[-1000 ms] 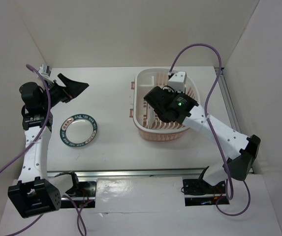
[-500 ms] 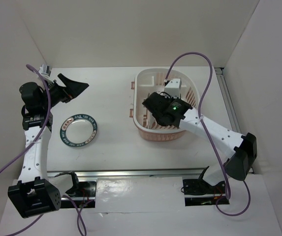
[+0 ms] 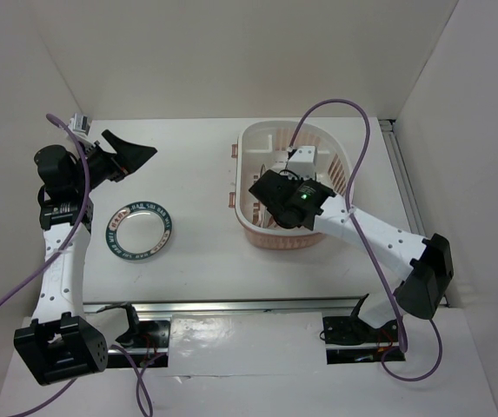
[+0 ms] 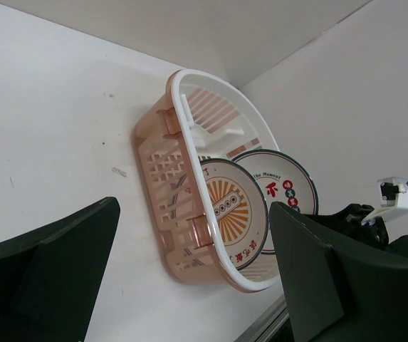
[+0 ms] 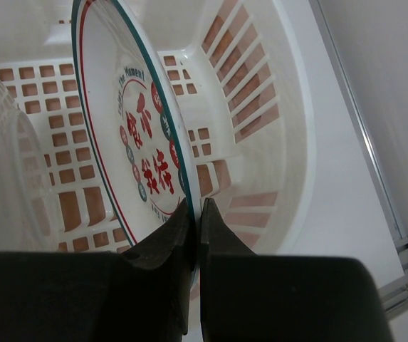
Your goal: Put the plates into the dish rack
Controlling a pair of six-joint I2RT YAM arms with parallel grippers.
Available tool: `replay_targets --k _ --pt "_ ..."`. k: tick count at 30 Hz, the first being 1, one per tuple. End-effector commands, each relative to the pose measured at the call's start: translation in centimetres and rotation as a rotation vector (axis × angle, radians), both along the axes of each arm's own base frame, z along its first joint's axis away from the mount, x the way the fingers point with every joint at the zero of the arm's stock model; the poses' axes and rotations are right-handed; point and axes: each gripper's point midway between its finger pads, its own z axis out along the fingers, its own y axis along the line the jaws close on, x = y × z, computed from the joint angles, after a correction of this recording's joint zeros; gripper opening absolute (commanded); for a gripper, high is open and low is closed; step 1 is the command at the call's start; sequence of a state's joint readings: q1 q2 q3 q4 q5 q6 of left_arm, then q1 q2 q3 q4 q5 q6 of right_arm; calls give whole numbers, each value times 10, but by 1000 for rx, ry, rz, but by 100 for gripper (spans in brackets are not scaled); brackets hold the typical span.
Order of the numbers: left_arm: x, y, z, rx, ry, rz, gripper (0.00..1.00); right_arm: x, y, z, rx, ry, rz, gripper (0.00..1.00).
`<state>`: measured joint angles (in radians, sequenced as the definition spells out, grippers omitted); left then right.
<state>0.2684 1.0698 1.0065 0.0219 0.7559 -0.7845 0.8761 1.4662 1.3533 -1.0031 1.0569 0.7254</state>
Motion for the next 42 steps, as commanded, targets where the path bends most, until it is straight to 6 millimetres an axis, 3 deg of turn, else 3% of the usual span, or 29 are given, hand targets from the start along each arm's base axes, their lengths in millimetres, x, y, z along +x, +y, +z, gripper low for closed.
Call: replay_targets --k 1,22,31,42 --pt "-1 -2 26 39 -88 -14 100 6 5 15 53 -93 -30 0" --pt "-2 -3 26 31 -84 -22 100 -2 -4 -5 -7 -55 -91 0" --pt "-1 -4 25 30 -84 -32 100 -3 -8 11 6 -89 -99 0" --pt "-1 -4 25 30 -84 -32 100 -3 -4 3 10 -64 -81 0"
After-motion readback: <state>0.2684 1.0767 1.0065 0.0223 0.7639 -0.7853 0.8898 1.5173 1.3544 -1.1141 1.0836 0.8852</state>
